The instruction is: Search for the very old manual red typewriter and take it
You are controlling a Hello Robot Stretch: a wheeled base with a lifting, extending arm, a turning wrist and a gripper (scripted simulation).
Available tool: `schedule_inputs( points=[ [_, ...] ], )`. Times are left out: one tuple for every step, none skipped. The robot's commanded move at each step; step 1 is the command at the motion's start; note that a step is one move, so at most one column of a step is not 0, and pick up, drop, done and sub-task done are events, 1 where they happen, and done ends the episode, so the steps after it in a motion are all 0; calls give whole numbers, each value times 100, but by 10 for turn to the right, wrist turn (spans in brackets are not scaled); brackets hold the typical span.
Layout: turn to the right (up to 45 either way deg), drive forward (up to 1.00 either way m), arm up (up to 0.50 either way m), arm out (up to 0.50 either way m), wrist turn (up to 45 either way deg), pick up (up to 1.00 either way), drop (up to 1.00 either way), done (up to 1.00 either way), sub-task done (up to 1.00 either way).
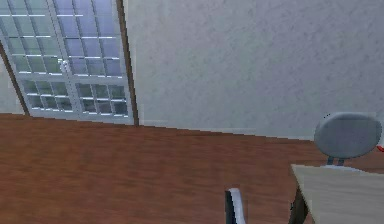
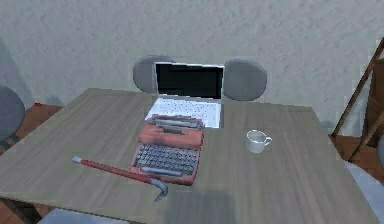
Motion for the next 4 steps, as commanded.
schedule_inputs(
  points=[
    [0, 0, 0, 28, 0, 0, 0, 0, 0],
    [0, 0, 0, 0, 450, 0, 0, 0, 0],
    [0, 0, 0, 0, 450, 0, 0, 0, 0],
    [0, 0, 0, 0, 450, 0, 0, 0, 0]
  ],
)
